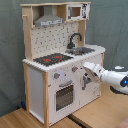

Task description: Play with the kitchen

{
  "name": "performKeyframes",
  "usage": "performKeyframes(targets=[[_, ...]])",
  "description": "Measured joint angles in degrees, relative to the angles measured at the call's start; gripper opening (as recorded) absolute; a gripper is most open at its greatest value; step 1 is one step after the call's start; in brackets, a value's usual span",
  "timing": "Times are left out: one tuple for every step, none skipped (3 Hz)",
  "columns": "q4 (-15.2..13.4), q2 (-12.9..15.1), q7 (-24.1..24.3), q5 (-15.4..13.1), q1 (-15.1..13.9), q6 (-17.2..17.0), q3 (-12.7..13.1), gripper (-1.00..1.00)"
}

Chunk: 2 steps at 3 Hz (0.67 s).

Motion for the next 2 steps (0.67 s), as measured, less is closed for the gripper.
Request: performKeyframes(targets=[[-1.74, -0.04, 0.00, 0.10, -3.15, 5.20, -0.54, 1.00], [-1.49, -0.03, 0.02, 0.11, -7.71, 9.44, -0.03, 1.00]])
